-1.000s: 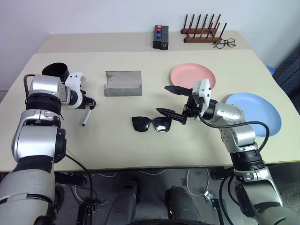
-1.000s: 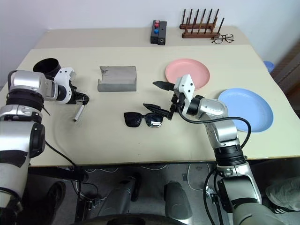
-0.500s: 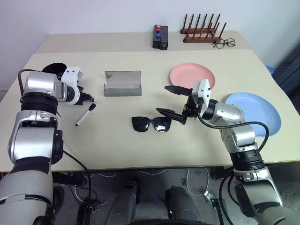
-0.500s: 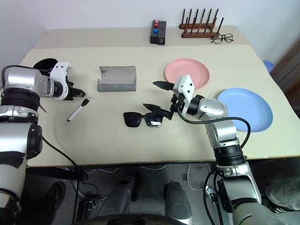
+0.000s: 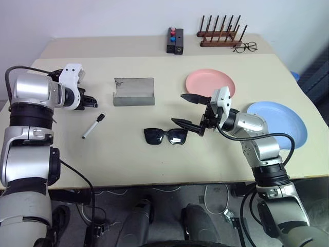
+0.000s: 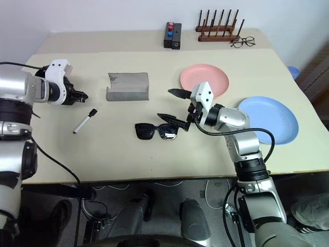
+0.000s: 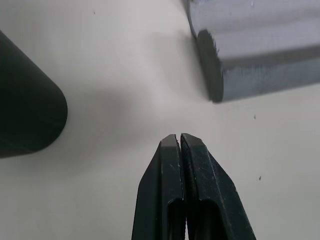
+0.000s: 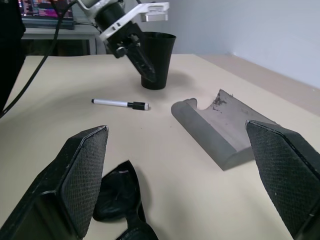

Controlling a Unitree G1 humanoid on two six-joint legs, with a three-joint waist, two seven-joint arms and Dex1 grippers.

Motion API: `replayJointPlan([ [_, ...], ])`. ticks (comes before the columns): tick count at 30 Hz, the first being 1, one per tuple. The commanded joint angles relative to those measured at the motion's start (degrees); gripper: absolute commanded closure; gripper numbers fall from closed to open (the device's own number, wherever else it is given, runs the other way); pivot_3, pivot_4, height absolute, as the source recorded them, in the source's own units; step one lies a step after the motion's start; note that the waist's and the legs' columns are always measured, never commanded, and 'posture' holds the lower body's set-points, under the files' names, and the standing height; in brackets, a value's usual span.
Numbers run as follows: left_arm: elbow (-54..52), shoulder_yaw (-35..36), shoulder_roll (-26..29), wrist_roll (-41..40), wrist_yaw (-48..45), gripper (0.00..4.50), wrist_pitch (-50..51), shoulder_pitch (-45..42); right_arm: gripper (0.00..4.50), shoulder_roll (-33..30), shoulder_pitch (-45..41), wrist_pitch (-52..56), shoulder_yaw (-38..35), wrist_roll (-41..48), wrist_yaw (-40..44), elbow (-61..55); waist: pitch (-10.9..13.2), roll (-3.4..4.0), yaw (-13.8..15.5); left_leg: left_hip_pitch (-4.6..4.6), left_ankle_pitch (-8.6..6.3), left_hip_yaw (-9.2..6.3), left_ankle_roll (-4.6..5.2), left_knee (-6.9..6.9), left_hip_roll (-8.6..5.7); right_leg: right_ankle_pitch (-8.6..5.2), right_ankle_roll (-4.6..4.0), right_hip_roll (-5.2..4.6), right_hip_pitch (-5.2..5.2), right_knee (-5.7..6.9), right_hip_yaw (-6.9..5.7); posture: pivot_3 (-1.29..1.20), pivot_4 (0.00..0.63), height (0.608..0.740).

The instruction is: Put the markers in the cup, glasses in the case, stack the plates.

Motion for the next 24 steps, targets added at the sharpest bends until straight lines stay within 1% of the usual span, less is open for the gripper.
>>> replayJointPlan([
  [1, -3.7, -3.7, 2.8, 1.0, -4.2, 3.90, -3.6, 2.1, 0.00, 0.0, -1.2, -1.4, -0.6, 0.3, 0.3, -0.3, 0.0, 0.00, 0.0, 0.00, 0.00, 0.00, 0.00, 0.00, 0.00, 0.00, 0.00, 0.00, 0.00, 0.00, 0.00, 0.00, 0.150, 0.740],
  [2, -3.2, -3.8, 2.8, 1.4, -3.9, 3.60, -4.9, 2.6, 0.00, 0.1, -1.2, -1.5, -0.5, 0.2, 0.3, -0.2, 0.0, 0.00, 0.1, 0.00, 0.00, 0.00, 0.00, 0.00, 0.00, 0.00, 0.00, 0.00, 0.00, 0.00, 0.01, 0.00, 0.150, 0.740],
  [3, -2.6, -3.7, 2.7, 1.8, -3.5, 3.16, -6.2, 2.8, 0.00, 0.1, -1.2, -1.6, -0.5, 0.1, 0.3, -0.1, 0.0, 0.00, 0.1, 0.00, 0.00, 0.00, 0.00, 0.00, 0.00, 0.00, 0.00, 0.00, 0.00, 0.00, 0.01, 0.00, 0.150, 0.740],
  [5, -1.0, -3.0, 2.2, 2.0, -2.6, 2.10, -7.7, 2.6, 0.00, 0.1, -1.3, -1.6, -0.4, 0.1, 0.4, 0.1, 0.0, 0.00, 0.3, -0.02, 0.00, -0.01, 0.00, 0.02, 0.00, 0.00, 0.00, 0.00, -0.01, 0.00, 0.01, 0.00, 0.150, 0.740],
  [6, -0.4, -3.2, 2.0, 2.2, -2.6, 1.72, -8.2, 2.3, 0.00, 0.0, -1.3, -1.6, -0.4, 0.1, 0.4, 0.2, 0.0, 0.00, 0.3, -0.02, 0.00, -0.02, 0.00, 0.03, 0.00, 0.00, 0.00, -0.01, 0.00, -0.01, 0.00, 0.00, 0.150, 0.740],
  [9, 1.2, -4.2, 1.5, 3.1, -2.7, 0.16, -9.3, 1.4, 0.00, -0.1, -1.2, -1.7, -0.4, 0.1, 0.6, 0.2, 0.0, 0.00, 0.3, -0.01, 0.00, -0.01, 0.00, 0.03, -0.02, 0.00, 0.00, -0.03, 0.01, -0.02, 0.00, 0.00, 0.150, 0.740],
  [17, 5.0, -7.9, -1.4, 5.0, -6.8, 0.16, -12.2, 1.0, 0.00, 0.5, -1.5, -2.2, -0.2, -0.4, 0.5, 0.8, 0.0, 0.00, 0.1, -0.01, 0.00, 0.00, 0.00, 0.03, -0.02, 0.00, 0.00, -0.02, 0.01, -0.01, 0.00, 0.00, 0.150, 0.740],
  [24, 8.6, -10.4, -2.1, 7.6, -9.9, 0.16, -15.3, 0.4, 0.00, 0.0, -0.9, -2.3, -0.6, -0.6, 0.1, 0.4, 0.0, 0.00, 0.1, -0.01, 0.00, 0.00, 0.00, 0.02, -0.01, 0.00, 0.00, 0.00, 0.00, -0.01, 0.00, 0.00, 0.150, 0.740],
])
